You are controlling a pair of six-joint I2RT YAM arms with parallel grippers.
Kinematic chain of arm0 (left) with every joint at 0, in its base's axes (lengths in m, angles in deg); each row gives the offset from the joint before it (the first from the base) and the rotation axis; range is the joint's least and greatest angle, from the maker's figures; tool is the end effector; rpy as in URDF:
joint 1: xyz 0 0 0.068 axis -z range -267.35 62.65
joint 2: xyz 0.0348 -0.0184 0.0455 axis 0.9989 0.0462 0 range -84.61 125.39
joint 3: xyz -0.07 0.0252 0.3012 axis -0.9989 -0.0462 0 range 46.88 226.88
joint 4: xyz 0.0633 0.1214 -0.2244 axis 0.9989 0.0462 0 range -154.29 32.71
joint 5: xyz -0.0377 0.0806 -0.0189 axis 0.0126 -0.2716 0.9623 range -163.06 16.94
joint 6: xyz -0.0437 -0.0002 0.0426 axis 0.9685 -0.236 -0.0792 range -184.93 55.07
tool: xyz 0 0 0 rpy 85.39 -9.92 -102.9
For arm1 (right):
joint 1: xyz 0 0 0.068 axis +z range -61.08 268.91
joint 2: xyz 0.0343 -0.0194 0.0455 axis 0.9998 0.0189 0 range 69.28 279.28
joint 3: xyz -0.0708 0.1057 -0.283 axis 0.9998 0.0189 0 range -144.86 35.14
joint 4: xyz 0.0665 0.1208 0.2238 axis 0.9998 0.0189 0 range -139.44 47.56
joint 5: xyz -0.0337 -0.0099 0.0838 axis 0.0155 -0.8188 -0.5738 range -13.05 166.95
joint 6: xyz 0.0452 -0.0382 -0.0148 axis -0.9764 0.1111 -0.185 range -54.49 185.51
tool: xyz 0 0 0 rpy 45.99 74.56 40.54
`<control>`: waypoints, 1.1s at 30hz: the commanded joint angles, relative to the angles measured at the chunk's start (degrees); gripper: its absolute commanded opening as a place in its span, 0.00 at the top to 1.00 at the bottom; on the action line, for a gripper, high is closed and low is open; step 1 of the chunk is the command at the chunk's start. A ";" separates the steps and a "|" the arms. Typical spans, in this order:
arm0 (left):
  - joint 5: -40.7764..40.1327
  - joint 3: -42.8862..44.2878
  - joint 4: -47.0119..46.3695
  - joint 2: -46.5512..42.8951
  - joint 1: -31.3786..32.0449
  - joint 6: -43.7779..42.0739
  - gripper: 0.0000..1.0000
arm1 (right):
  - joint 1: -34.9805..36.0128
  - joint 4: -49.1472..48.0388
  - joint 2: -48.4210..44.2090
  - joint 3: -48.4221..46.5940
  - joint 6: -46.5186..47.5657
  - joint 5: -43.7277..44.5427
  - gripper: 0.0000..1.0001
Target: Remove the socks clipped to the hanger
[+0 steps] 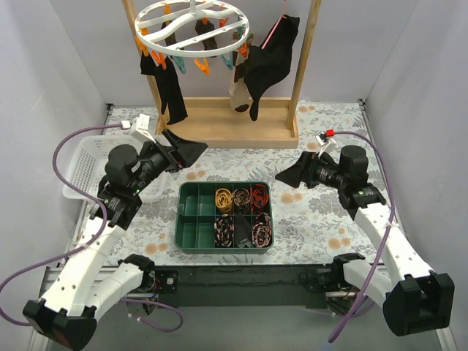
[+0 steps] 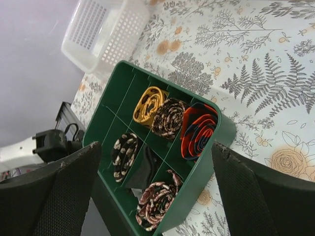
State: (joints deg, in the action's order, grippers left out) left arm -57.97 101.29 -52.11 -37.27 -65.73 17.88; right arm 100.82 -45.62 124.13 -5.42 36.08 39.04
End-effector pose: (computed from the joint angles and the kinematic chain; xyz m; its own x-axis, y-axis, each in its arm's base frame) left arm 0.1536 -0.0736 0.4154 -0.6024 -0.7917 -0.1018 -0.0073 0.1330 -0.9911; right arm 0.1939 0.0696 0.3240 -0.6256 0.2644 -0.7340 -0.4899 0.5991 0.6333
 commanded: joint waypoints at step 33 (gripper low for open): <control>-46.82 25.04 2.23 6.55 7.11 -31.22 0.26 | 39.78 -43.36 70.81 -63.32 25.21 51.08 0.07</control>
State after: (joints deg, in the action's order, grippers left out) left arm -100.87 126.47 -50.64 -26.98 -59.85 -9.86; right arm 139.28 -82.30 190.66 -60.50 57.98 80.41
